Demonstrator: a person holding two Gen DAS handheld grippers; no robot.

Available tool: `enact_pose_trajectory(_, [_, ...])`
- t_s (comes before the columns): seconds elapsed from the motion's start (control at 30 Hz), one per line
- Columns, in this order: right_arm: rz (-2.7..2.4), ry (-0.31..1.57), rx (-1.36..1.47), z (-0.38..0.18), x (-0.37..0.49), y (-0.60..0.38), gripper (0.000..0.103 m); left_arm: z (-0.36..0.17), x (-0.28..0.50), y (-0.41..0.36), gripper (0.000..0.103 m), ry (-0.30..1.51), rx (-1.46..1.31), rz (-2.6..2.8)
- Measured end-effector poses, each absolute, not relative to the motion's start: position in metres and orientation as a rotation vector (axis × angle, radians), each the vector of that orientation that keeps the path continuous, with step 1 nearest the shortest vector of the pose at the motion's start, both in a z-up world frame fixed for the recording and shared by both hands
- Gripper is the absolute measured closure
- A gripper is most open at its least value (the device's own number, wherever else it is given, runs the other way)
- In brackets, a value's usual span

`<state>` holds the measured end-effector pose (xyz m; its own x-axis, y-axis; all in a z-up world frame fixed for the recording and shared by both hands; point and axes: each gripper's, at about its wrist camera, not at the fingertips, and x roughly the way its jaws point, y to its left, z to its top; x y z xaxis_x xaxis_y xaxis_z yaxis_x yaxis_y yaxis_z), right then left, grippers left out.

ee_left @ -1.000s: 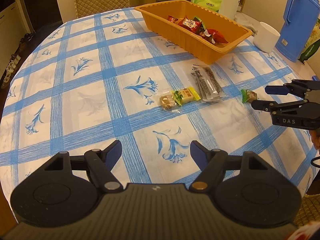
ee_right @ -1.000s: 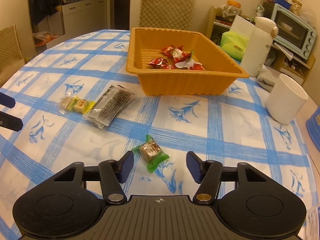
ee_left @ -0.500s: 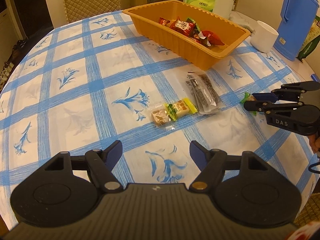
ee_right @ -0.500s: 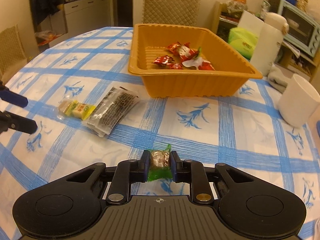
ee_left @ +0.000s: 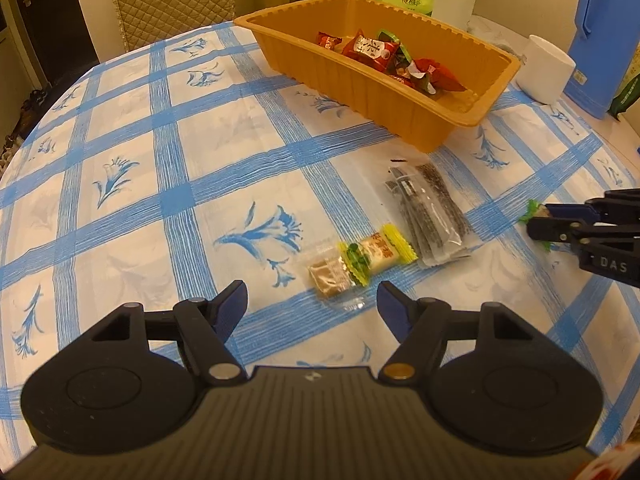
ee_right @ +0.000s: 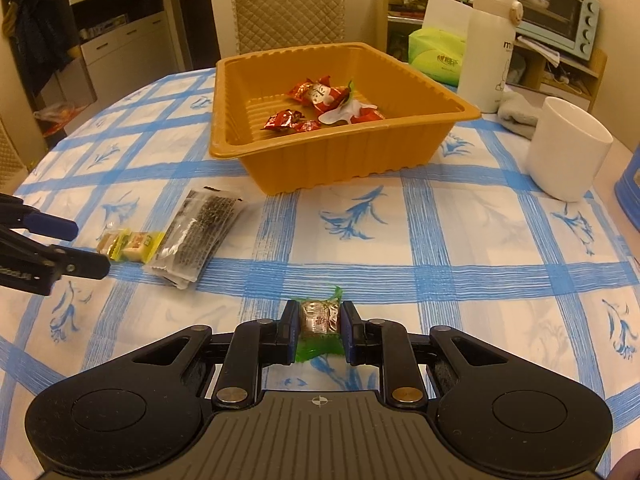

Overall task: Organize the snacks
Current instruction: 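Grasp the green-wrapped candy with the right tool while the left tool grasps a clear snack packet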

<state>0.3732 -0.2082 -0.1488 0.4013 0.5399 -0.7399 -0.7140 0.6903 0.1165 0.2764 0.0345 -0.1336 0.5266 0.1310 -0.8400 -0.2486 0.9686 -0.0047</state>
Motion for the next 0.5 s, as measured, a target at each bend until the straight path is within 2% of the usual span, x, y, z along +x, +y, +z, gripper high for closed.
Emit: enact_pose_trajectory(0.5, [0.776,0.855,-0.200,-0.149,0.375,-0.209,0.081,-0.135,0.279,0.066,0.040,0.991,-0.080,0.248])
